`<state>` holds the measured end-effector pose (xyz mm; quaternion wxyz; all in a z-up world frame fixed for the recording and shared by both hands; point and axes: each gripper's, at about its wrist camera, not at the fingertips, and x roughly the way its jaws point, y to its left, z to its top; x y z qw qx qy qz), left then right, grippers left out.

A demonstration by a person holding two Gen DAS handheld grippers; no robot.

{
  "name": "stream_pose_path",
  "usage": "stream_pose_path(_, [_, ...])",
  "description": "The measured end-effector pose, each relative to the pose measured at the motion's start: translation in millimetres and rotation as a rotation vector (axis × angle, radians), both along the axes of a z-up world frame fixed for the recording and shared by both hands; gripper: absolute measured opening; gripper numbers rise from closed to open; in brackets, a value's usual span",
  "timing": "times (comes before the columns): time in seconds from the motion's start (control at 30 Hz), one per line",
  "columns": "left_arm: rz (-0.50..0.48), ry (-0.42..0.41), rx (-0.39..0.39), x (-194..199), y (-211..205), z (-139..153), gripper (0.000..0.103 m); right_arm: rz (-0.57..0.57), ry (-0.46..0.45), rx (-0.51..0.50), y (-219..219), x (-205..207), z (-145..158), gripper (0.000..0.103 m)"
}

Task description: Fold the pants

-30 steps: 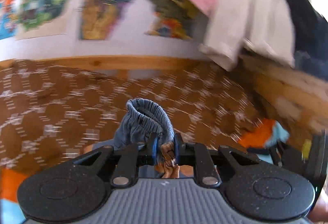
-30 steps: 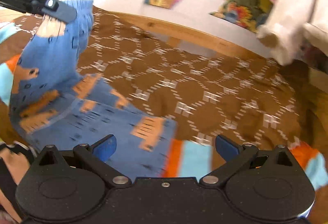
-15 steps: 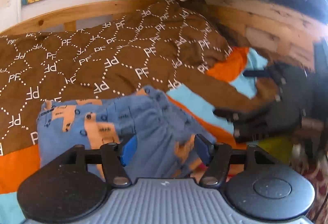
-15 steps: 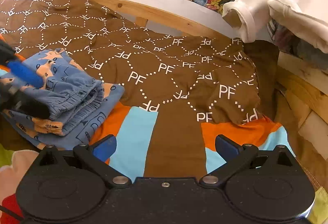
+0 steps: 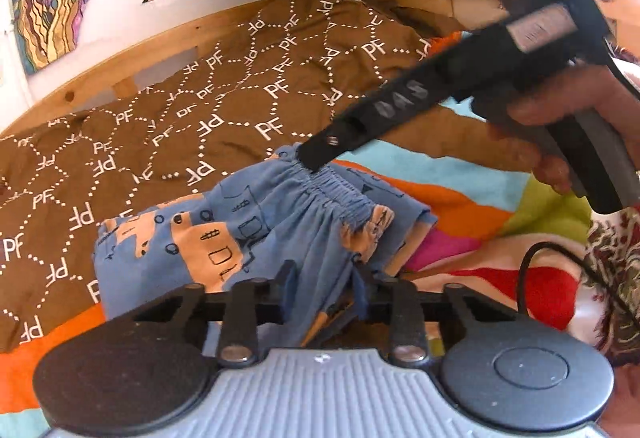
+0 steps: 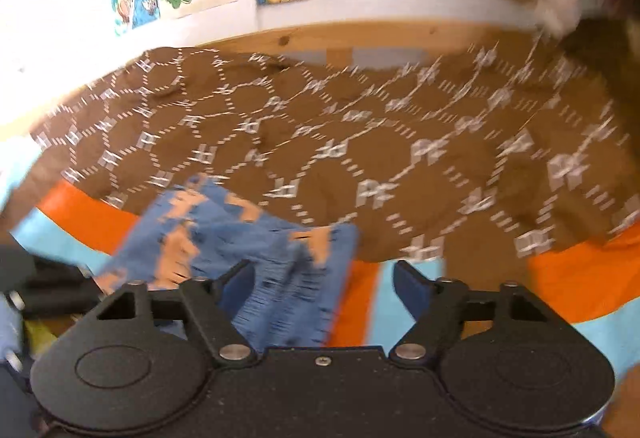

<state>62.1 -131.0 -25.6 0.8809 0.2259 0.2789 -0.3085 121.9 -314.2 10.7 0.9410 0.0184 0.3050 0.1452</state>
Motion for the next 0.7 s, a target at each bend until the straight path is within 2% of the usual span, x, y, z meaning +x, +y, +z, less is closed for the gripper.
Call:
stream_pose_path(0.07, [0.01,0.004,-0.016,1,2,1,0.018,0.004,0.043,0.074,0,12,-3,0.058])
stream_pose_path(0.1, [0.014,0.01,-0.028,2,4,2,0.016,0.002,0.064,0.109,0,19,-5,0.054])
stream_pose_path(0.17, [0.022,0.02,-0.051,4,7,4,0.01,-0.012,0.096,0.151,0,30,-10,0.04])
stream_pose_path(0.2, [0.024,0.02,-0.06,5,8,6,0.009,-0.019,0.112,0.168,-2,34,-11,0.036])
stream_pose_path(0.27, [0.025,0.024,-0.078,6,11,8,0.007,-0.026,0.134,0.205,-5,38,-14,0.019])
stream_pose_path(0.37, [0.025,0.043,-0.114,8,16,15,0.006,-0.042,0.137,0.233,-10,37,-12,0.013])
stream_pose_path(0.53, [0.023,0.073,-0.179,11,19,27,0.006,-0.075,0.109,0.259,-17,24,3,0.011])
stream_pose_path(0.7, [-0.014,0.092,-0.172,9,10,18,0.006,-0.102,0.103,0.176,-18,18,11,0.011])
